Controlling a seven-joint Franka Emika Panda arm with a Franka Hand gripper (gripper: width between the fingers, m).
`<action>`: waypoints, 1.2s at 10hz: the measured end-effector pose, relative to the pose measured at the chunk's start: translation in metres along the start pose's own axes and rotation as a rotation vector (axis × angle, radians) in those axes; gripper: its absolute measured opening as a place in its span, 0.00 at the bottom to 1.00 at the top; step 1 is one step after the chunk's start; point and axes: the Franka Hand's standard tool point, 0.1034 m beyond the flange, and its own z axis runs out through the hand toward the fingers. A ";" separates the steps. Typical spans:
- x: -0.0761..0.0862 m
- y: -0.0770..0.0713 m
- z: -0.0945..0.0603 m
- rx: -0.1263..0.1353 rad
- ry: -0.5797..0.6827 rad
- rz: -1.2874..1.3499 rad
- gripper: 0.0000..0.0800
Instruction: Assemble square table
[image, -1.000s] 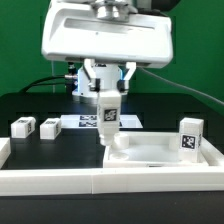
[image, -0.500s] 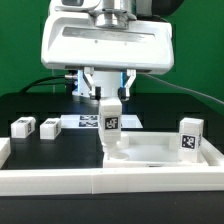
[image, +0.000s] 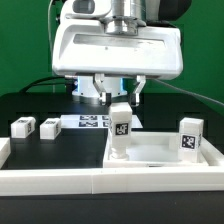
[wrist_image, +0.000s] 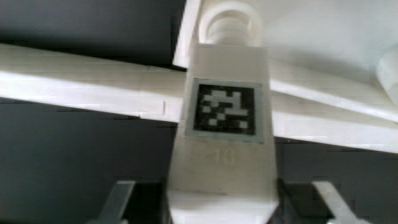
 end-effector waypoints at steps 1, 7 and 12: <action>0.000 -0.001 0.000 0.001 -0.001 -0.001 0.36; -0.007 -0.005 0.009 -0.016 0.026 -0.014 0.36; -0.016 -0.008 0.010 -0.055 0.107 -0.029 0.36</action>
Offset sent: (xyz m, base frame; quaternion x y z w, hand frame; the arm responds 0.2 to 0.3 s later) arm -0.0048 0.0035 -0.0086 -0.0141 0.0201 -0.0030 0.9997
